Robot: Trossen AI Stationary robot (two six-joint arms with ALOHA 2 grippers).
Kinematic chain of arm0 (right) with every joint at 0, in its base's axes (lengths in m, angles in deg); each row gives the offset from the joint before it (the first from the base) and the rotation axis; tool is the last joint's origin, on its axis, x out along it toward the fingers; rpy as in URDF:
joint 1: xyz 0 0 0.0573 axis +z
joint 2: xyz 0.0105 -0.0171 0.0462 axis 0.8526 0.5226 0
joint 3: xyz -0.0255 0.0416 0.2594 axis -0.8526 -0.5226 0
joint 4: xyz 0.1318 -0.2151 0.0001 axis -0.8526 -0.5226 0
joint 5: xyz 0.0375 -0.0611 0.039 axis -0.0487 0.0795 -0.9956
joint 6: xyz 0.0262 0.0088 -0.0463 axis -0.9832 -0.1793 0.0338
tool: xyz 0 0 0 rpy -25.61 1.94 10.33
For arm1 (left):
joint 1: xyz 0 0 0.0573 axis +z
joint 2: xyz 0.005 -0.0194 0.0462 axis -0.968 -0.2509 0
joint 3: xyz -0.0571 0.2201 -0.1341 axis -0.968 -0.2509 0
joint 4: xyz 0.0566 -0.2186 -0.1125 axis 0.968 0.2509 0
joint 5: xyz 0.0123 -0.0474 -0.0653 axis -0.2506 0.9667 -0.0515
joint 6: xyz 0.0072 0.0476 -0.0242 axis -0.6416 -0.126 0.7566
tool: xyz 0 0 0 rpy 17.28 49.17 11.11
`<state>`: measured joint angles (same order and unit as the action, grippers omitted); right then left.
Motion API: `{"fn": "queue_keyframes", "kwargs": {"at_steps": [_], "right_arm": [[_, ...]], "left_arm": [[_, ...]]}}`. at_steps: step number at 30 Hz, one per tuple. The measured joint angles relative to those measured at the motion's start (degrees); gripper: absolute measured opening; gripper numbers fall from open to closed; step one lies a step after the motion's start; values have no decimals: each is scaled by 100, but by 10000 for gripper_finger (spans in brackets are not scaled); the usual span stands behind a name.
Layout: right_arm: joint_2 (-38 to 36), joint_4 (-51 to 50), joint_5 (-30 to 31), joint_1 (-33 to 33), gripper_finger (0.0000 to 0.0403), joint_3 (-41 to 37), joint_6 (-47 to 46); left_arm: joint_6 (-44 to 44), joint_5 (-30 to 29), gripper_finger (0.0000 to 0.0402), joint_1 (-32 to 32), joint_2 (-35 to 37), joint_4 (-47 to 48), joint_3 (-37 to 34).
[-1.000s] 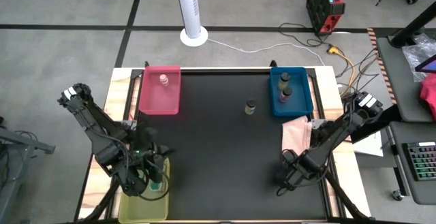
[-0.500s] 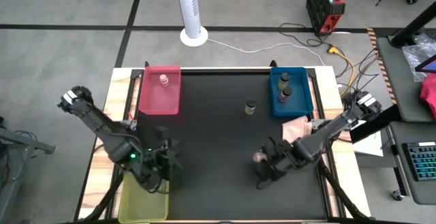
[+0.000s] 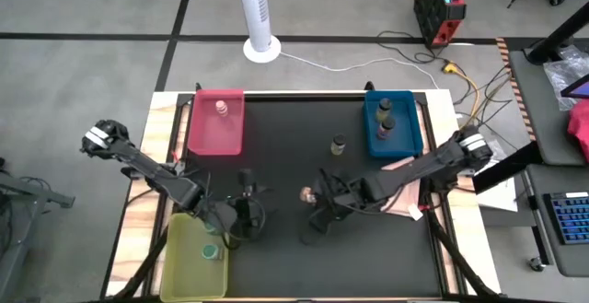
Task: Sort spices by type
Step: Put the brown seasoning into the pink bin
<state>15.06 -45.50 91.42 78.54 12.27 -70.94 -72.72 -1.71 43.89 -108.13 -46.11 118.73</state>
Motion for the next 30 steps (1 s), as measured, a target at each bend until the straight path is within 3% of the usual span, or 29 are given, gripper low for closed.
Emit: {"fn": "queue_keyframes", "kwargs": {"at_steps": [6,16,30], "right_arm": [[506,231,-6,-229,168,622,728],[968,319,-172,-386,168,1419,1459],[976,234,-214,-448,168,1529,1537]], "left_arm": [[-295,6,240,73,-57,-963,-501],[-423,-452,240,346,-305,-1173,-712],[-747,-457,240,486,-636,-1588,-643]]}}
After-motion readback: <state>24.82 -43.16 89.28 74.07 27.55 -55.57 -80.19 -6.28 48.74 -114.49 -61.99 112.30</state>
